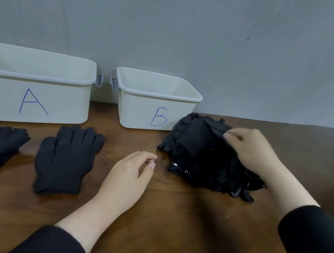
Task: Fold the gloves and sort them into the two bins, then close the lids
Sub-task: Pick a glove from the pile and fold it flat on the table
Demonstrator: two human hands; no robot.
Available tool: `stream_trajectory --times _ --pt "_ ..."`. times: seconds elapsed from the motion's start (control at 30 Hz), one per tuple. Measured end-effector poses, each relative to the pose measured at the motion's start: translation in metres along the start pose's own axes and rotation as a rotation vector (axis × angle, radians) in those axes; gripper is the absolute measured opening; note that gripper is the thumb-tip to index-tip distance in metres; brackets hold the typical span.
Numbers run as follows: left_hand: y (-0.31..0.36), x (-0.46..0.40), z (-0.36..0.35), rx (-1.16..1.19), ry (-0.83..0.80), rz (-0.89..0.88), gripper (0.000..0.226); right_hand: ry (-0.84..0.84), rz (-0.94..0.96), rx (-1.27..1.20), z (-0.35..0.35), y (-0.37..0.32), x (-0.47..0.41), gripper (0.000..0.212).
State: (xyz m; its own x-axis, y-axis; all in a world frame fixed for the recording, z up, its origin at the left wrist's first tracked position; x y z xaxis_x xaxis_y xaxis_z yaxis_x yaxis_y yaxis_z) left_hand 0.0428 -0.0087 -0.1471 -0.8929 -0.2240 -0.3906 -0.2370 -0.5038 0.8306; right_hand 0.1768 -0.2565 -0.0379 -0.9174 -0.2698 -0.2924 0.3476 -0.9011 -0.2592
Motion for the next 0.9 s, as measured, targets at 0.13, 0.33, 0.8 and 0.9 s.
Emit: stream_trajectory --times 0.13,0.33,0.8,0.9 --pt "0.004 0.001 0.002 0.084 0.007 0.026 0.026 0.197 -0.187 -0.632 0.029 -0.012 0.004 0.027" --pt "0.022 0.001 0.005 0.582 -0.042 0.150 0.044 -0.212 -0.143 -1.077 0.026 -0.083 0.025 0.024" --pt "0.025 0.006 0.077 0.443 0.070 0.208 0.014 -0.528 0.235 -0.679 -0.039 -0.153 0.068 0.033" --pt "0.033 -0.011 0.094 0.347 0.089 0.156 0.014 -0.515 0.290 -0.709 -0.031 -0.166 0.061 0.033"
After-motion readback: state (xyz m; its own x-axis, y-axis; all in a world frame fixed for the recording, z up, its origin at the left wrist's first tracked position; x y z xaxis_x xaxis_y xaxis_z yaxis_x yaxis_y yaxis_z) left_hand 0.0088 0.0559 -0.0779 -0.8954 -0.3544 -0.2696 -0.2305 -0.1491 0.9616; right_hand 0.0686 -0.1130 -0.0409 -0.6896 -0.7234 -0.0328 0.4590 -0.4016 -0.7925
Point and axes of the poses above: each hand's wrist, its own x-axis away from the middle knuckle, its own z-axis out of the back of the hand, y = z × x, the point moved 5 cm from there along -x, towards the middle knuckle, and after that the axes turned 11 degrees about x, right-handed, at the moved point
